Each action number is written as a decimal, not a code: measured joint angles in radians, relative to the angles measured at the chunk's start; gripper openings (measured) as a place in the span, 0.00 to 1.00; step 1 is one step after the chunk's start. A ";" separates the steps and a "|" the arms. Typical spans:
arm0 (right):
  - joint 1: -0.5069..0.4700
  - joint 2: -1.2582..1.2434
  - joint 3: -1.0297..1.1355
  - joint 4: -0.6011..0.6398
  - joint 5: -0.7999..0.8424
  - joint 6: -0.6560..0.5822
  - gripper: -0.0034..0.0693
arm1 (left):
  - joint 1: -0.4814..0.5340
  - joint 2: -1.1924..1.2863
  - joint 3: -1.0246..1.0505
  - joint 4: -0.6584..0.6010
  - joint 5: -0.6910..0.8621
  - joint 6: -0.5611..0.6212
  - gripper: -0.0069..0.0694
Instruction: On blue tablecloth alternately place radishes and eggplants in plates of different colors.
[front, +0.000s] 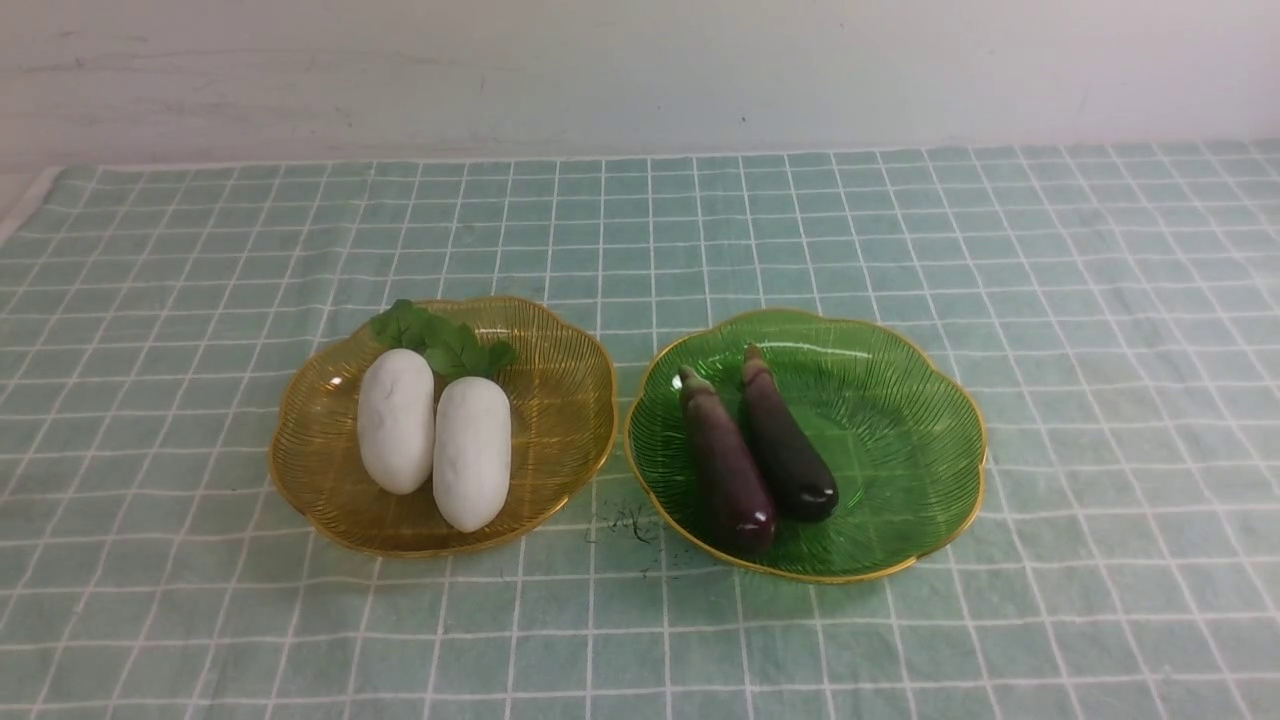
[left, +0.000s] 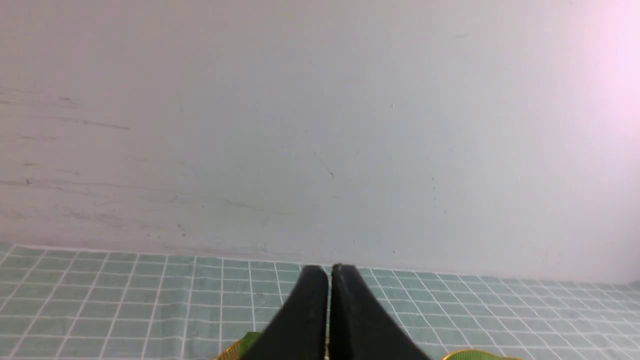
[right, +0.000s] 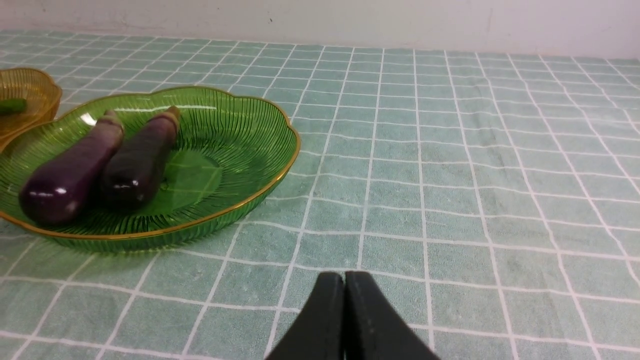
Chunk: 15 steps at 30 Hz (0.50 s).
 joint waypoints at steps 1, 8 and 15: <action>0.000 0.000 0.000 0.000 0.000 0.000 0.03 | 0.000 -0.002 0.018 0.000 -0.015 0.000 0.08; 0.000 0.000 0.000 0.000 0.000 0.000 0.03 | 0.000 -0.003 0.129 -0.002 -0.031 0.000 0.08; 0.000 0.000 0.000 0.000 0.000 0.001 0.03 | 0.000 -0.003 0.176 0.010 0.010 0.003 0.08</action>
